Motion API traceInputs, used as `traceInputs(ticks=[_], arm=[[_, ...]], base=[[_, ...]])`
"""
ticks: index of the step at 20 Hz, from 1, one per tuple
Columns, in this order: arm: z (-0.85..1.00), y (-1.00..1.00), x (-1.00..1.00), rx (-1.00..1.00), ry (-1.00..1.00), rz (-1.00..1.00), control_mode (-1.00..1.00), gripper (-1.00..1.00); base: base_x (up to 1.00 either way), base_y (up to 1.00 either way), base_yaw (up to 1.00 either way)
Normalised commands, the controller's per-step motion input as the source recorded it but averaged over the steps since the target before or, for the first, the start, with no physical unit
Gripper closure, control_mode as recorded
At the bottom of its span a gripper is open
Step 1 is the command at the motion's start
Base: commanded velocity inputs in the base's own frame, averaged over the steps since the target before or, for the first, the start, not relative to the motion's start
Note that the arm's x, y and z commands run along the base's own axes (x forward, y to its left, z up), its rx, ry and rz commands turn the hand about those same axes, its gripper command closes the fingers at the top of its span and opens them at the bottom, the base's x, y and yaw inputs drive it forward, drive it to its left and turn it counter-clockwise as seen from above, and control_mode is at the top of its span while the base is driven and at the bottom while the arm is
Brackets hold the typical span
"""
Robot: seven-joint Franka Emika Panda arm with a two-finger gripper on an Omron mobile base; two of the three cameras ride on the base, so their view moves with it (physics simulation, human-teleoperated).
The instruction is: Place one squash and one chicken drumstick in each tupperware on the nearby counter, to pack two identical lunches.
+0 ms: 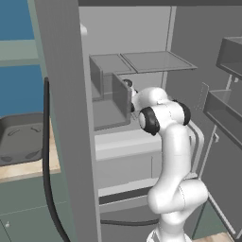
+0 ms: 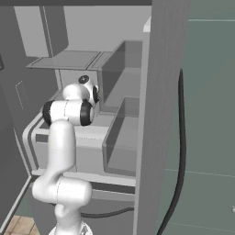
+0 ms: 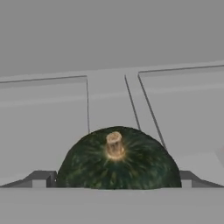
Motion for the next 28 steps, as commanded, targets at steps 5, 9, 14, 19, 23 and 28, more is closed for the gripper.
traceInputs(ticks=[5,9,14,19,23,28], arm=[[-0.33,-0.02,0.22,0.0,0.0,-0.04,-1.0,-1.0],[-0.43,0.0,0.09,0.0,0.02,-0.04,-1.0,1.0],[-0.69,0.0,0.0,0.0,0.08,-0.06,-1.0,1.0],[-0.76,0.04,-0.24,0.0,0.06,-0.04,-1.0,1.0],[-0.96,0.22,-0.92,-0.01,-0.1,-0.02,-1.0,1.0],[-0.93,0.33,-1.0,0.0,-0.25,0.0,-1.0,1.0]], base=[[0.0,0.0,0.0],[0.0,0.0,0.0],[0.0,0.0,0.0],[0.0,0.0,0.0],[0.0,0.0,0.0],[0.0,0.0,0.0]])
